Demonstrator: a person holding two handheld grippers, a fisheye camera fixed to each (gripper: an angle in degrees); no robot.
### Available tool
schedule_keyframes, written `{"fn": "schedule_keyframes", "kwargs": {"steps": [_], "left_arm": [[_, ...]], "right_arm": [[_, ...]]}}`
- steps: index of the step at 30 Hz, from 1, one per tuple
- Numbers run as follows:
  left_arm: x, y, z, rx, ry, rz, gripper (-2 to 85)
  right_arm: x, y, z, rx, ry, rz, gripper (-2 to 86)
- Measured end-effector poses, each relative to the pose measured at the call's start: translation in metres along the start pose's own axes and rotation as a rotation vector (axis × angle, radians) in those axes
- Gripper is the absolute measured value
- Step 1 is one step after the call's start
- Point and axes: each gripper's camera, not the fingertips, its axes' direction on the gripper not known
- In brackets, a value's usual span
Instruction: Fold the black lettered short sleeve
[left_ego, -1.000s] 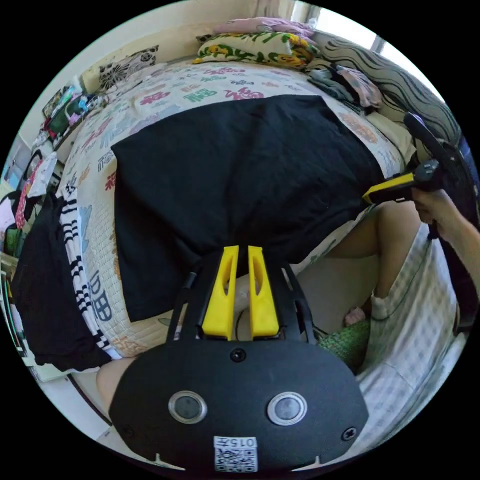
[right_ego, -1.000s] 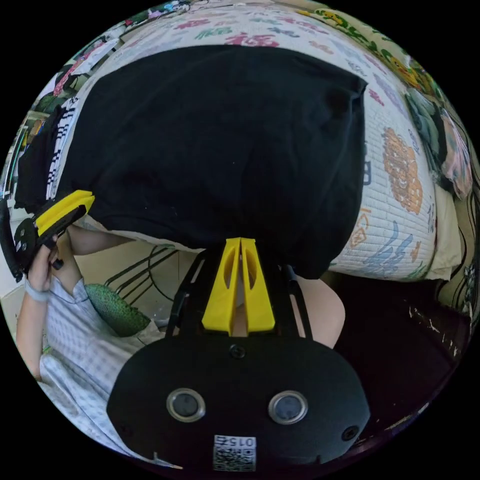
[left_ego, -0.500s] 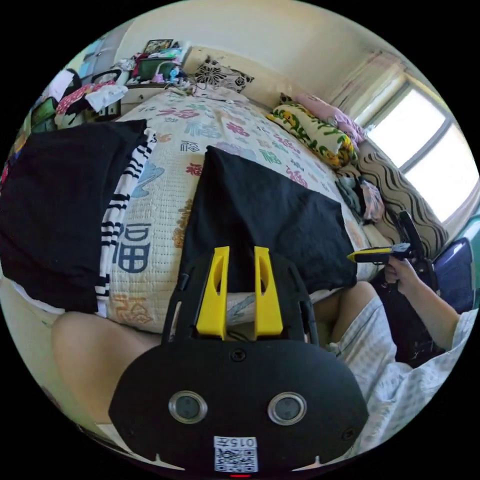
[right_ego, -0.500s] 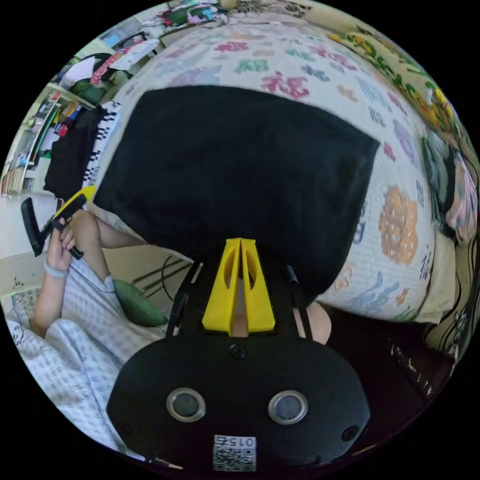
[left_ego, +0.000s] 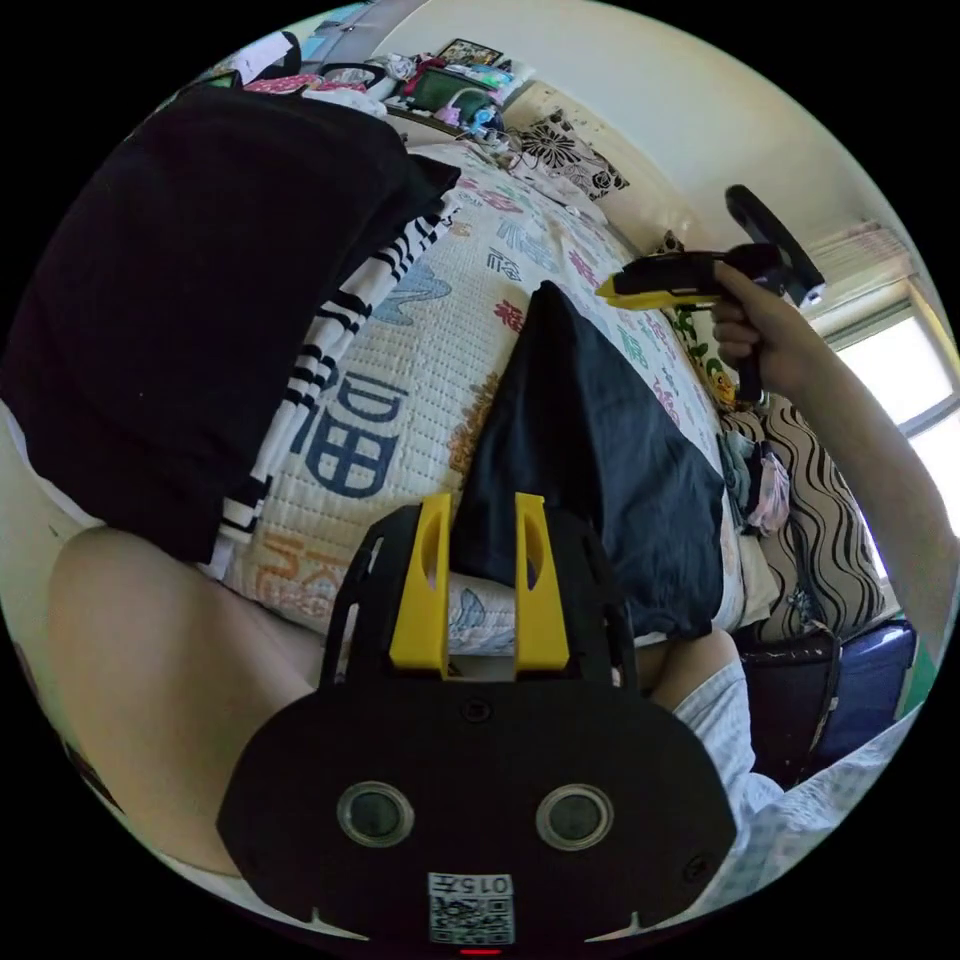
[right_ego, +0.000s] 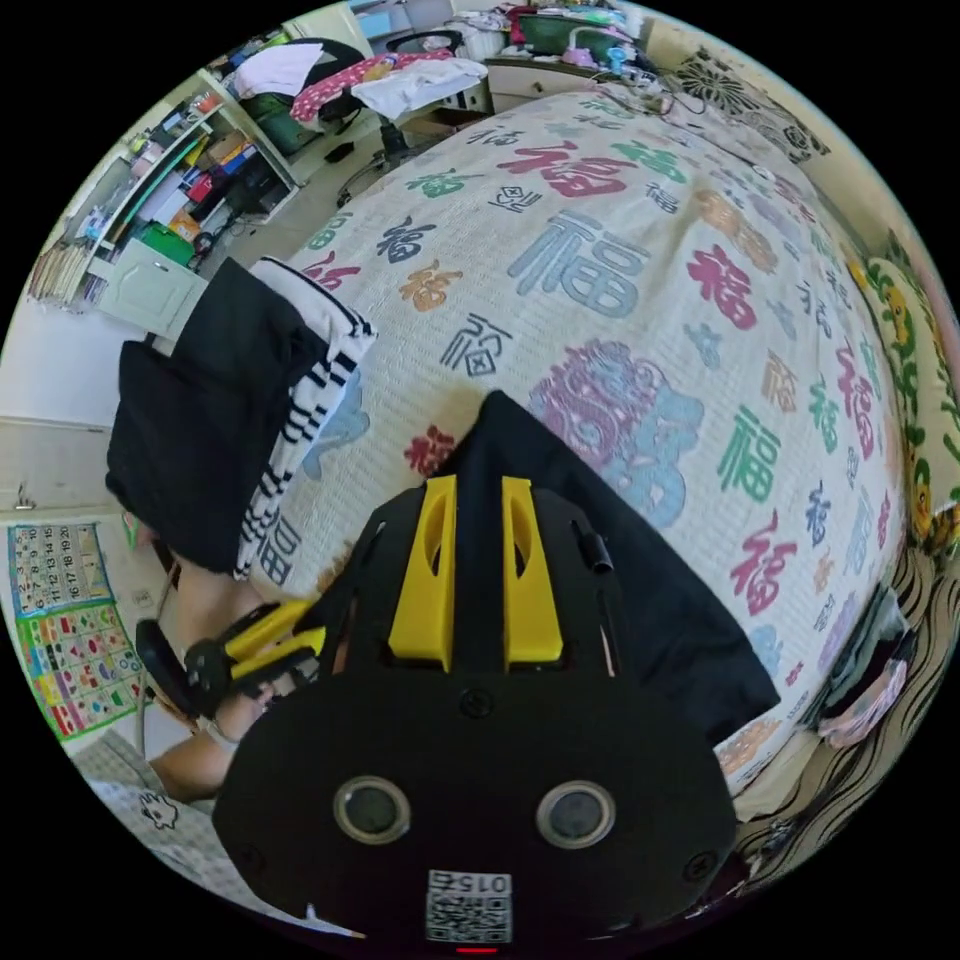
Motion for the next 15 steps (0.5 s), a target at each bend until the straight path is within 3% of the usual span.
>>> {"fn": "schedule_keyframes", "kwargs": {"steps": [7, 15], "left_arm": [[-0.033, -0.009, -0.014, -0.004, 0.108, -0.039, 8.8], [-0.05, -0.007, -0.011, -0.041, 0.144, -0.062, 5.1]], "right_arm": [[-0.045, -0.079, 0.078, -0.198, 0.337, -0.087, 8.3], [-0.067, -0.106, 0.115, -0.29, 0.424, -0.187, 3.8]]}}
